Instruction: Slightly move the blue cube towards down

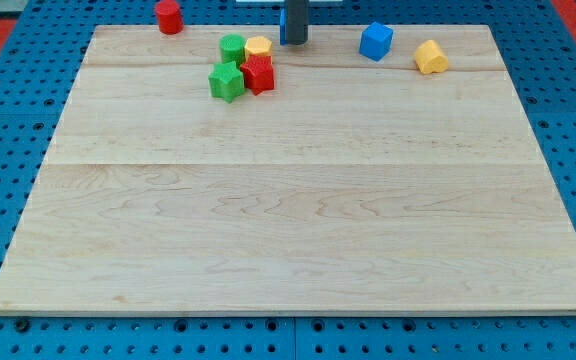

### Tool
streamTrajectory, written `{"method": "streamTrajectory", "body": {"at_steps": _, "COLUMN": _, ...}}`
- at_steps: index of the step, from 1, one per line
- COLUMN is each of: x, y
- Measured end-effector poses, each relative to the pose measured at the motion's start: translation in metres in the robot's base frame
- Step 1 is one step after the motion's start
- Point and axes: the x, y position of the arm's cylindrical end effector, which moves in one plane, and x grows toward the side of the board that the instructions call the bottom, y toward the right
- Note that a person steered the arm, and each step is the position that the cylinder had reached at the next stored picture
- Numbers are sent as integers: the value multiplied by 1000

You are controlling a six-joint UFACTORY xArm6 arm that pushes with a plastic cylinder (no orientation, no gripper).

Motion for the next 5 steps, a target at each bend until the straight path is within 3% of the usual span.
{"method": "streamTrajectory", "body": {"at_steps": 1, "x": -4, "y": 66}}
{"method": "streamTrajectory", "body": {"at_steps": 2, "x": -20, "y": 74}}
{"method": "streamTrajectory", "body": {"at_steps": 3, "x": -21, "y": 128}}
{"method": "streamTrajectory", "body": {"at_steps": 4, "x": 35, "y": 132}}
{"method": "streamTrajectory", "body": {"at_steps": 5, "x": 63, "y": 132}}
